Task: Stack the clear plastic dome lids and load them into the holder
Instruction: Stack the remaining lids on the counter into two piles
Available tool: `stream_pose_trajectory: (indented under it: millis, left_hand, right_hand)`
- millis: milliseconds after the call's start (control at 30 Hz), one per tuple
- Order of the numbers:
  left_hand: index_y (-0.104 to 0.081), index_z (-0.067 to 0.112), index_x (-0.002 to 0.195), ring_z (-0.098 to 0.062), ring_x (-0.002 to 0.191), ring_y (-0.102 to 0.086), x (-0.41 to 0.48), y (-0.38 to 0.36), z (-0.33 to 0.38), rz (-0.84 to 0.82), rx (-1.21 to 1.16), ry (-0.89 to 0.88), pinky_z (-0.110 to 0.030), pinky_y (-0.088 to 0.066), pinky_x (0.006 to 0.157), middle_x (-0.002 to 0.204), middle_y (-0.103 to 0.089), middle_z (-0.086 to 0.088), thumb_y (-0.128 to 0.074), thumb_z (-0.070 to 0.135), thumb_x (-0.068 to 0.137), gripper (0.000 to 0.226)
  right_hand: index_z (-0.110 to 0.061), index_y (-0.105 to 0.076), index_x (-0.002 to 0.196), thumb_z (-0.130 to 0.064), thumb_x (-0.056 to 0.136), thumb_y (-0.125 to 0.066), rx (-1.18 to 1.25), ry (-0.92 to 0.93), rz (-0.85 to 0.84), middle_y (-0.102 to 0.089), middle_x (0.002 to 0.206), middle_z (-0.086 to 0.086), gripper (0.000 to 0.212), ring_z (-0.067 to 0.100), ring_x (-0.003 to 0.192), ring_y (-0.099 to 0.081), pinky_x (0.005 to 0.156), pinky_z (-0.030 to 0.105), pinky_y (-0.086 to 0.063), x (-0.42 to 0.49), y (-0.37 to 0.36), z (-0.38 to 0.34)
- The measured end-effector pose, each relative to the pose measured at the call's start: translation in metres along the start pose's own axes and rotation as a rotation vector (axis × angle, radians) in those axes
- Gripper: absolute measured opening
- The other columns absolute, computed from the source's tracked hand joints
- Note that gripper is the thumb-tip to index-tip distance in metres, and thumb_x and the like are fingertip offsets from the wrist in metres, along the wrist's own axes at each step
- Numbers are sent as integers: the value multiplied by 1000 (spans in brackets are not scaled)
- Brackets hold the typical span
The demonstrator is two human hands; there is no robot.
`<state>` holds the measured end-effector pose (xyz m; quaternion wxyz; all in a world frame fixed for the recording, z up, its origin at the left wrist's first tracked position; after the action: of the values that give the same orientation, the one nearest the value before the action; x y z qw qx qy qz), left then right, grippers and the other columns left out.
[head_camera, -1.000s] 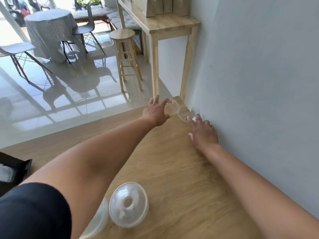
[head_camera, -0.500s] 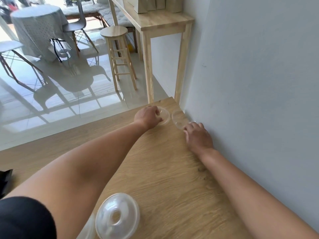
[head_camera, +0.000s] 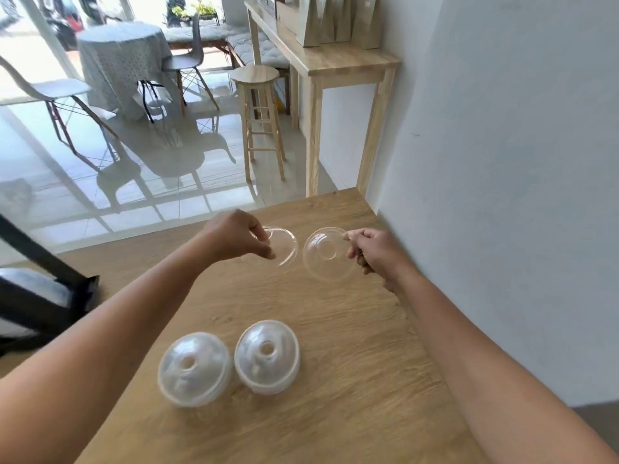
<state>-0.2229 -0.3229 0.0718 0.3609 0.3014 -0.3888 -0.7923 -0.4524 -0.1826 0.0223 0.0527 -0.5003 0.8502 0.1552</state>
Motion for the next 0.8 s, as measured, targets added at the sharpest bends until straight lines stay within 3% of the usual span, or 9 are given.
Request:
stream_pose_trajectory:
  millis: [200, 300, 633, 800]
  left_hand:
    - [-69, 32, 70, -3, 79, -59, -98, 28, -44, -8, 94, 117, -24, -42, 60, 81, -65, 16, -90, 48, 50, 33]
    - [-67, 34, 72, 2, 77, -53, -132, 25, -66, -12, 208, 149, -21, -39, 59, 83, -60, 18, -88, 52, 52, 33]
    - [-60, 36, 76, -1, 81, -46, -174, -25, -92, -24, 208, 203, -20, -38, 60, 93, -49, 16, -87, 49, 57, 36]
    - [-53, 36, 101, -9, 90, -48, -179, -41, -96, 57, 223, 224, -27, -45, 70, 111, -50, 13, -86, 50, 57, 58]
  right_hand:
    - [-8, -72, 101, -20, 97, -54, 53, -130, -357, -60, 59, -2, 22, 7, 45, -41, 40, 22, -34, -42, -51, 3]
    - [-6, -71, 102, -21, 98, -54, 24, -157, -442, -58, 58, -2, 23, 6, 44, -39, 39, 22, -32, -61, -75, 17]
    - [-6, -72, 91, -20, 93, -60, -151, -140, -328, -54, 66, 0, 18, 9, 45, -39, 40, 24, -32, -86, -99, 41]
    - [-18, -72, 87, -24, 92, -61, -296, -29, -219, -64, 74, -3, 13, 8, 53, -49, 47, 22, -38, -94, -101, 48]
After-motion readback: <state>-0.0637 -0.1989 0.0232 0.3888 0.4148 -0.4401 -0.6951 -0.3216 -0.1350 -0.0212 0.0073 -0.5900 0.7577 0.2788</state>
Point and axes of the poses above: each hand's wrist, its own x-axis towards the middle knuckle, its own y-axis out of the back of the hand, z = x × y, the point moved 2 cm from there along x, towards the middle knuckle
